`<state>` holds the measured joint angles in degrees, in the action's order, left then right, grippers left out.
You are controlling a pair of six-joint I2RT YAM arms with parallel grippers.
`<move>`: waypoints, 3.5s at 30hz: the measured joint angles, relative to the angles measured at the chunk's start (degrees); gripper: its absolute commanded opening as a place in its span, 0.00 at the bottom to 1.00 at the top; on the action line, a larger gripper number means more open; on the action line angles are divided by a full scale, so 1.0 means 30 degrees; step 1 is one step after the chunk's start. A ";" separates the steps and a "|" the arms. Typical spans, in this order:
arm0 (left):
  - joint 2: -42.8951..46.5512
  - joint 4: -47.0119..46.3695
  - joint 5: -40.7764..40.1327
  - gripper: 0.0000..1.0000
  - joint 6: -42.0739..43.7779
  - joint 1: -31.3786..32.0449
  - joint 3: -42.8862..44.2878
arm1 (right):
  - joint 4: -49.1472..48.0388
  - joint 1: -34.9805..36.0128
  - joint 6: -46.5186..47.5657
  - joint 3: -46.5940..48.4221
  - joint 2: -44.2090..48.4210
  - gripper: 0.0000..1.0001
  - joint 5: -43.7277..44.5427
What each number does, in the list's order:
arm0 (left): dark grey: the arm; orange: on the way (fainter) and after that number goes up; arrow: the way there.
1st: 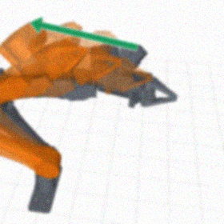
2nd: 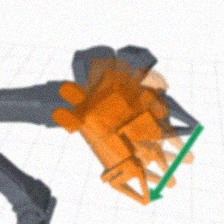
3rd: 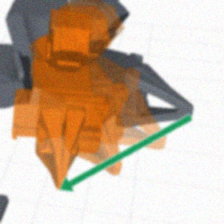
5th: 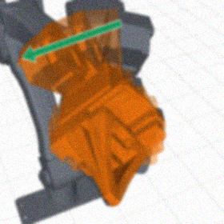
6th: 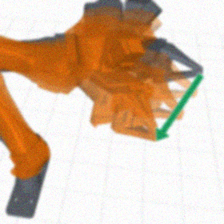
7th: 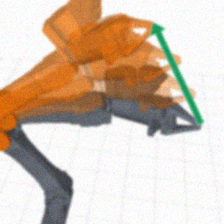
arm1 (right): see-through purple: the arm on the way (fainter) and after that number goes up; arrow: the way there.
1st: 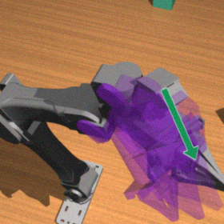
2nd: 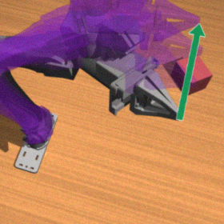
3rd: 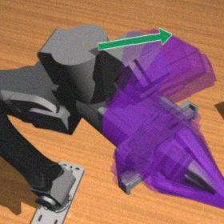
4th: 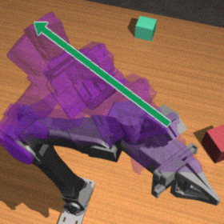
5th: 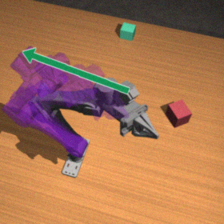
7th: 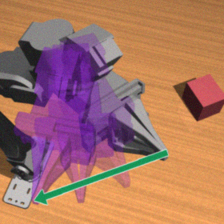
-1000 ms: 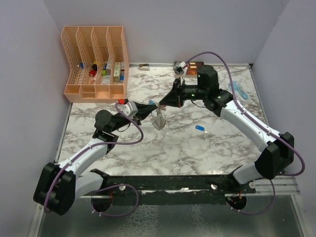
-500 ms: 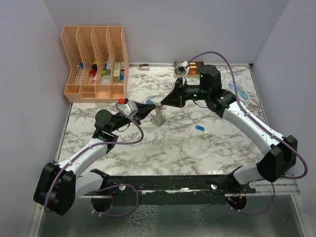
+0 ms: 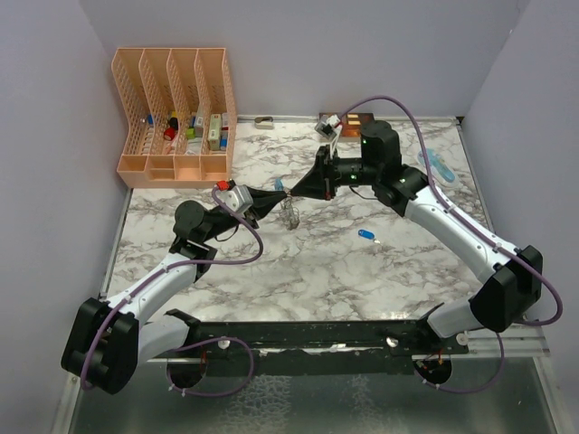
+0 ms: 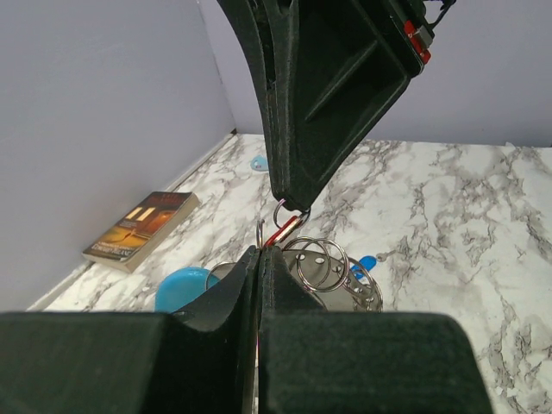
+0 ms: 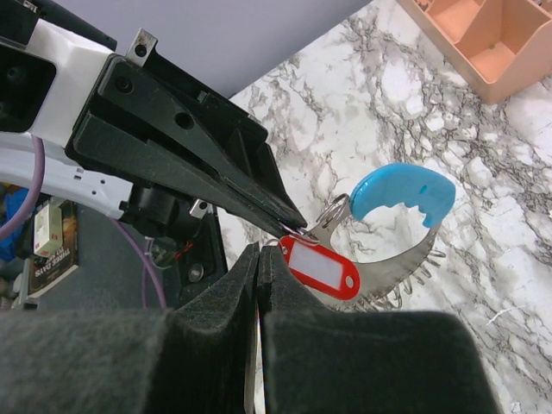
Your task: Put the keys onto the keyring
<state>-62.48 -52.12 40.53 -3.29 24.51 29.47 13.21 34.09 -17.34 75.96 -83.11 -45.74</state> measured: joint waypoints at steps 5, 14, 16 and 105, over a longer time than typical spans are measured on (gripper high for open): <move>0.0000 0.0029 0.0007 0.00 0.0000 0.0000 0.0000 | 0.0000 0.0153 0.0000 0.0007 -0.0160 0.01 0.0007; -0.0007 0.0036 0.0015 0.00 -0.0007 0.0124 0.0000 | -0.0430 0.0277 -0.0226 0.0007 -0.0270 0.01 0.0007; -0.0007 0.0036 0.0007 0.00 -0.0015 0.0124 0.0000 | -0.0539 0.0299 -0.0342 0.0007 -0.0313 0.01 0.0007; 0.0007 0.0029 0.0007 0.00 0.0109 0.0124 -0.0007 | 0.0029 0.0408 -0.1129 0.0838 -0.0364 0.01 0.2696</move>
<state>-62.46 -52.03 40.56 -2.96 24.88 29.45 13.30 35.31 -20.73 78.48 -84.20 -37.65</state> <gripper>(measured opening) 0.011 0.015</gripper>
